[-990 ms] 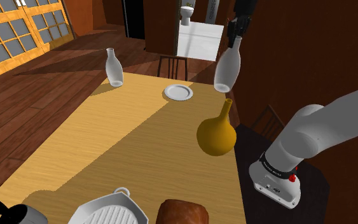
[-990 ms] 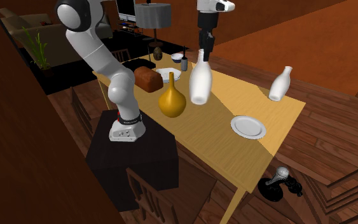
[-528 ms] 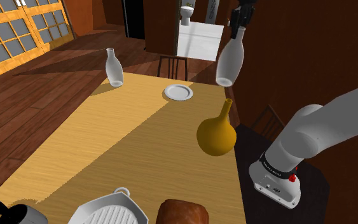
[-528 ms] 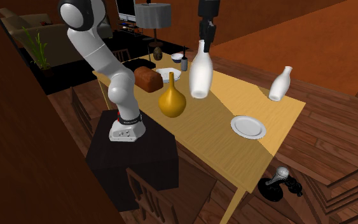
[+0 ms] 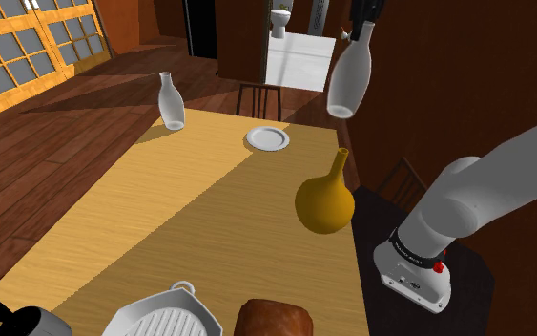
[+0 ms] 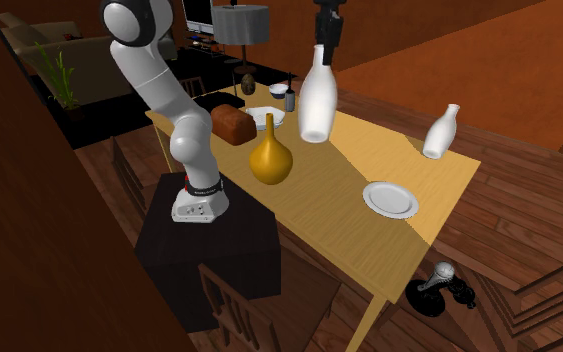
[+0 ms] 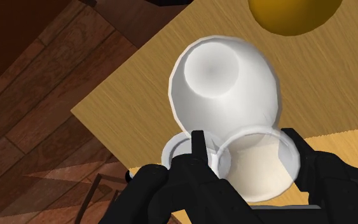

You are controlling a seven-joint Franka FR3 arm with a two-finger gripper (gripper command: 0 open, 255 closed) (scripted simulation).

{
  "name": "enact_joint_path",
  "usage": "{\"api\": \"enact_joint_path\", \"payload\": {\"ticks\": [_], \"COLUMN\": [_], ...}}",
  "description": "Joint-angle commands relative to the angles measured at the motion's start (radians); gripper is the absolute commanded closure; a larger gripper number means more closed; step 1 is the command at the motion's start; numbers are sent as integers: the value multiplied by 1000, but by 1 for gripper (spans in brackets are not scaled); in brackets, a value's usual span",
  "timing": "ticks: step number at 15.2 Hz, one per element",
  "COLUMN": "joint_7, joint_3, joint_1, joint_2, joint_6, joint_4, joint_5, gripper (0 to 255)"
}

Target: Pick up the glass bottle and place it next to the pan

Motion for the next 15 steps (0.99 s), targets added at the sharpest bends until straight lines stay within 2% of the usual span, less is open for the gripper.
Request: {"api": "enact_joint_path", "payload": {"ticks": [1,5,15], "joint_7": [-1,-6,262], "joint_3": [0,0,186], "joint_1": [1,1,71], "joint_2": [17,47,0], "joint_6": [-29,-79,-95], "joint_4": [47,127,87], "joint_5": [2,3,73], "gripper": [255,255,255]}}
